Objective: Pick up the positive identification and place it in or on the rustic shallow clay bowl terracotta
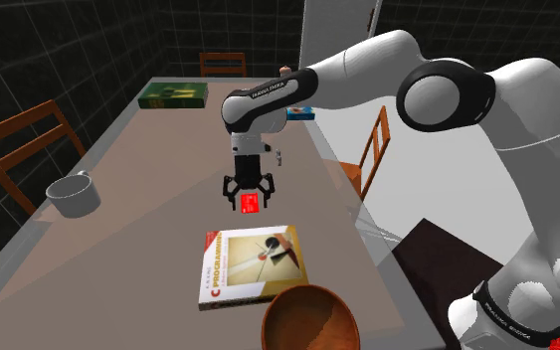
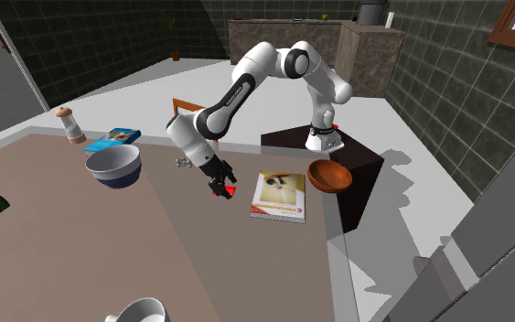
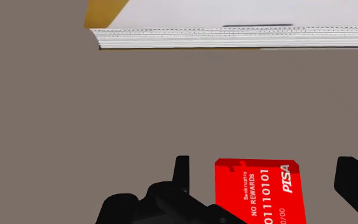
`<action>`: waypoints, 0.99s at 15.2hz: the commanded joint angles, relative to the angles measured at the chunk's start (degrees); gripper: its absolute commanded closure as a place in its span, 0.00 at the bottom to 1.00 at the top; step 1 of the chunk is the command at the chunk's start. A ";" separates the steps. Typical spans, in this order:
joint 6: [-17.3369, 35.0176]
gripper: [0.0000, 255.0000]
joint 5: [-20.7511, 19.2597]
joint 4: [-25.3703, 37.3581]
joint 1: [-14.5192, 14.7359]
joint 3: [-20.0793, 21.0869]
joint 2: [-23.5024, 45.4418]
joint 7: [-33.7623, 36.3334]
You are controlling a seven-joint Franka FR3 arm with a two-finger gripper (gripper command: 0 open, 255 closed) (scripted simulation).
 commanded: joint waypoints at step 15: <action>0.57 1.00 0.09 -0.59 0.17 0.07 -0.13 0.08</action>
